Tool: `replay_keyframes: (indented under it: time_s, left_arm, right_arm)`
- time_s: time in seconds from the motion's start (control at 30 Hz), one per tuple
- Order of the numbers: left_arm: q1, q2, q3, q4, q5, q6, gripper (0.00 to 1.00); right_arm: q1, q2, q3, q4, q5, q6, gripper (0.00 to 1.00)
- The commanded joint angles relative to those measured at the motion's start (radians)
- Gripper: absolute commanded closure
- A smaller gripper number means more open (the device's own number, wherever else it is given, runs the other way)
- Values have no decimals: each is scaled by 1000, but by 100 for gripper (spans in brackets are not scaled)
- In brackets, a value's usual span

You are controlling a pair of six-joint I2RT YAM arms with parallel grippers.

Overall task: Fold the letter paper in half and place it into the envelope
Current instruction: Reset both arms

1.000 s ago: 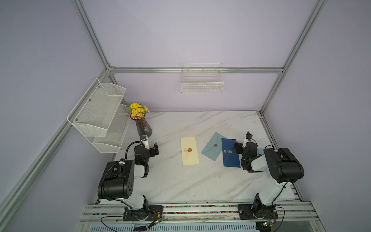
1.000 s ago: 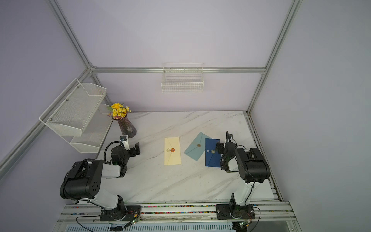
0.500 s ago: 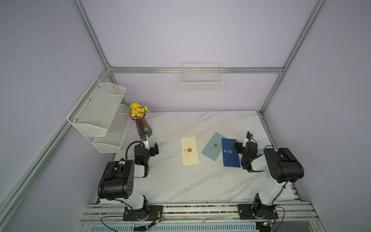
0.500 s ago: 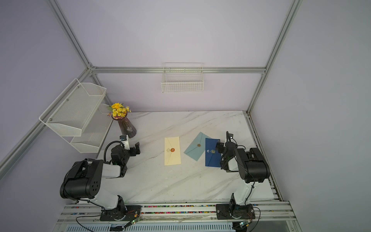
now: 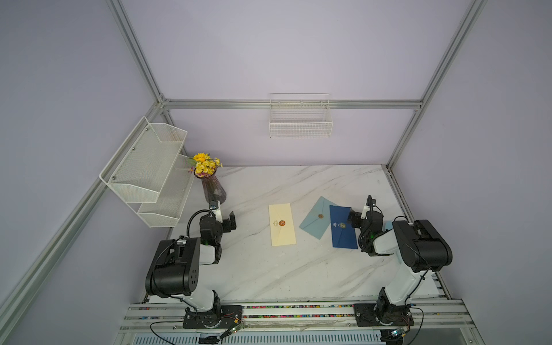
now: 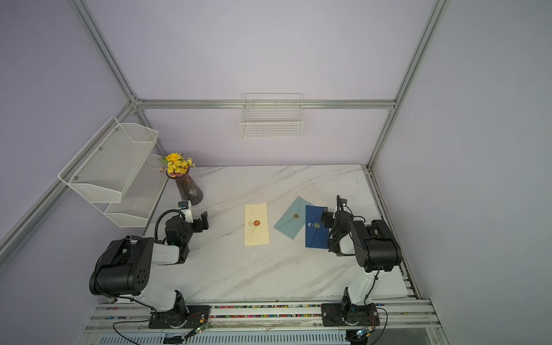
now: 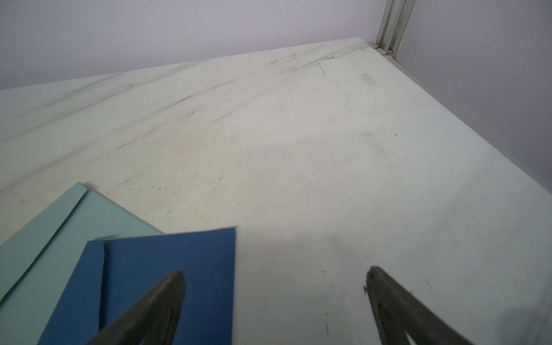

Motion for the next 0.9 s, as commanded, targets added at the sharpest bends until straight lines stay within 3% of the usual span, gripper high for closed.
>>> replay_keyframes:
  time_s: [0.0,0.1,0.13,0.17,0.23,0.3,0.33,0.37,0.4,0.87]
  left_arm:
    - [-5,-12,25,47,14,28,0]
    - [-4,-19,15,55,25,24,0]
    - [-1,-29,-3,73,102,43,0]
    - [7,-25,-7,88,251,100,0]
    - [10,-20,-11,106,253,95,0]
    - [10,-20,-6,94,241,92,0]
    - [9,-18,-1,88,183,67,0]
    - [7,-7,15,72,48,18,0]
    - [9,-17,16,53,-7,2,0]
    - [-9,-1,12,88,-41,17,0]
  right_arm:
    - [7,-8,10,53,8,-19,3]
    - [6,-7,12,49,-5,-17,3]
    - [-5,-7,12,44,-118,-28,3]
    - [-35,-7,15,41,-320,-76,3]
    - [-57,-8,-3,73,-423,-99,3]
    - [-58,-8,-1,73,-381,-88,3]
    - [-57,-9,7,58,-268,-49,3]
    - [-53,-12,12,46,-164,-10,3]
    - [-50,-18,-1,67,-142,-6,3]
    - [-47,-12,-4,77,-128,1,3]
